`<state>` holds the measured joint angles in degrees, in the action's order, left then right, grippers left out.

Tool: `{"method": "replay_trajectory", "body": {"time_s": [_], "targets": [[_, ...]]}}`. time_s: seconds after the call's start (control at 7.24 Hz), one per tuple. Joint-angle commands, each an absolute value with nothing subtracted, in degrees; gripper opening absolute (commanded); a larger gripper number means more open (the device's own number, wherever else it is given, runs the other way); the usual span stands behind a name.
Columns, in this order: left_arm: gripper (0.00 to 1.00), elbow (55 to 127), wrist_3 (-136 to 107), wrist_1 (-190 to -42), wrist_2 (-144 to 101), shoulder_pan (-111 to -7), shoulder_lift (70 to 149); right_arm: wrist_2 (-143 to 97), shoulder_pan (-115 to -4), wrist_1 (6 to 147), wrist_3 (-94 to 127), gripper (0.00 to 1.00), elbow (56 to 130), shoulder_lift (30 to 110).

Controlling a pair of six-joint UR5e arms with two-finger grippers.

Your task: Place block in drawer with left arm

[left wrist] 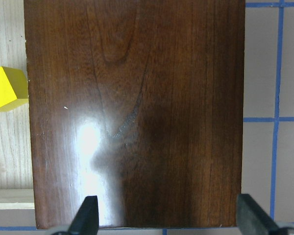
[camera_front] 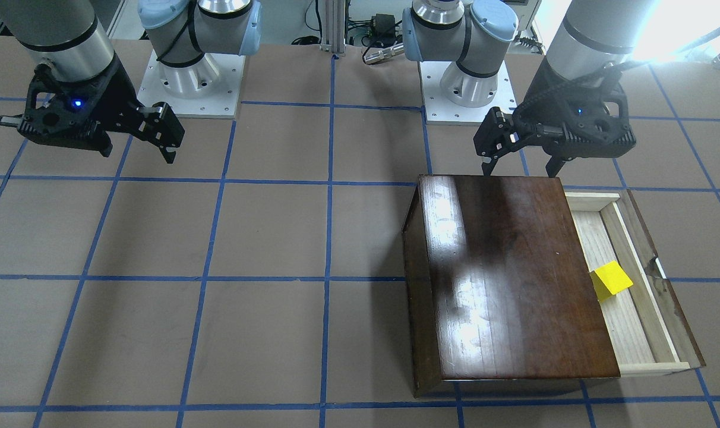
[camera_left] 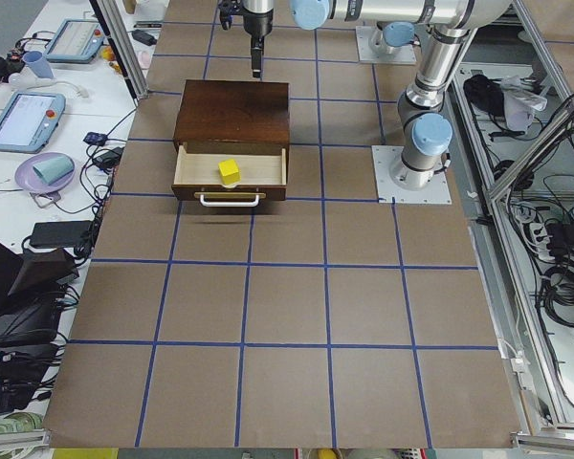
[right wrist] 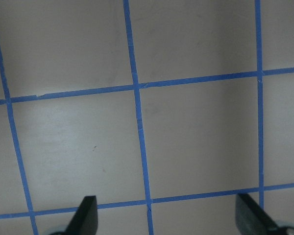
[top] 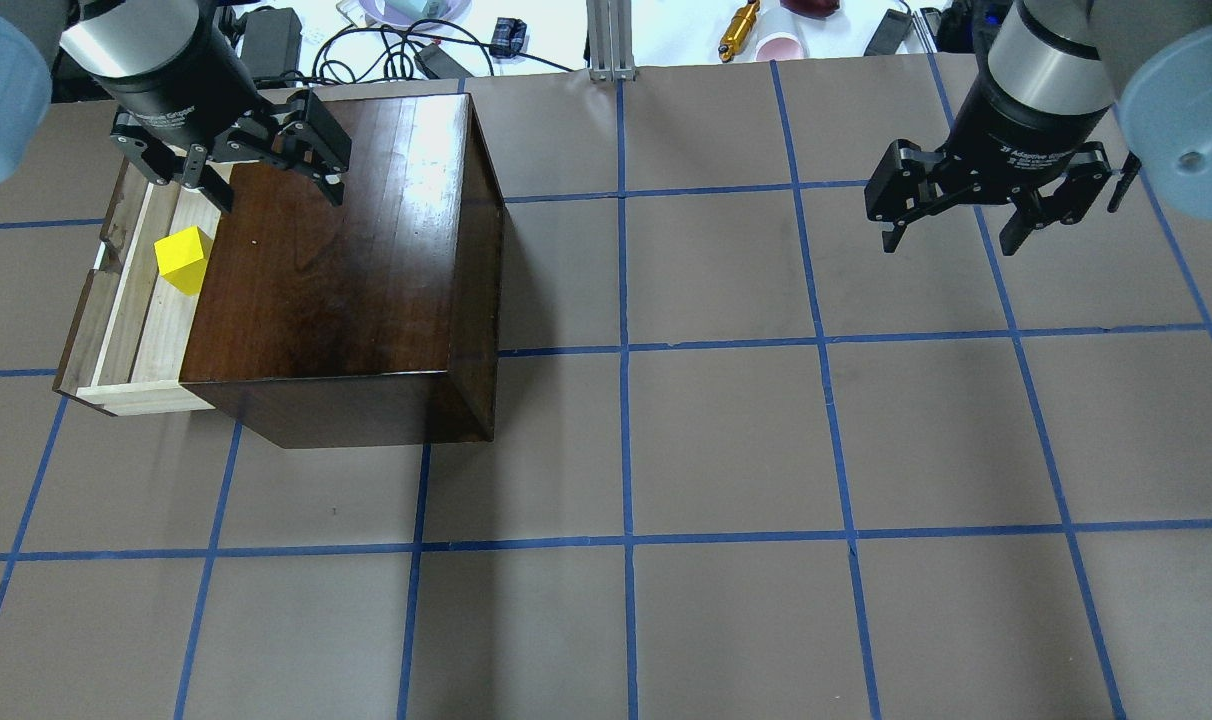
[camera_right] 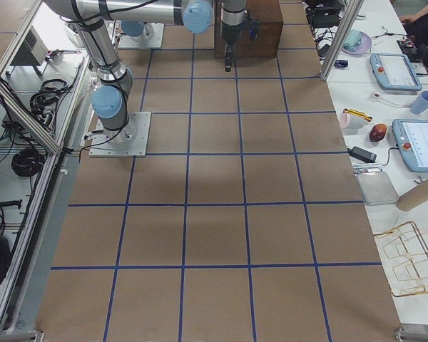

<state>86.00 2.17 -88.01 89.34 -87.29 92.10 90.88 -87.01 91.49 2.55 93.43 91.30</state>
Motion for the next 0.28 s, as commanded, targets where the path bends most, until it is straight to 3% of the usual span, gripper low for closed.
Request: {"method": "replay_trajectory", "body": {"time_s": [0.0, 0.14], "targets": [[1.00, 85.96, 2.02, -87.98, 89.65, -87.19, 91.93, 90.88, -87.01, 91.49, 2.55, 1.00, 93.43, 91.32], [1.00, 85.87, 2.02, -87.98, 89.65, -87.19, 91.93, 90.88, -87.01, 91.49, 2.55, 1.00, 93.43, 91.32]]}}
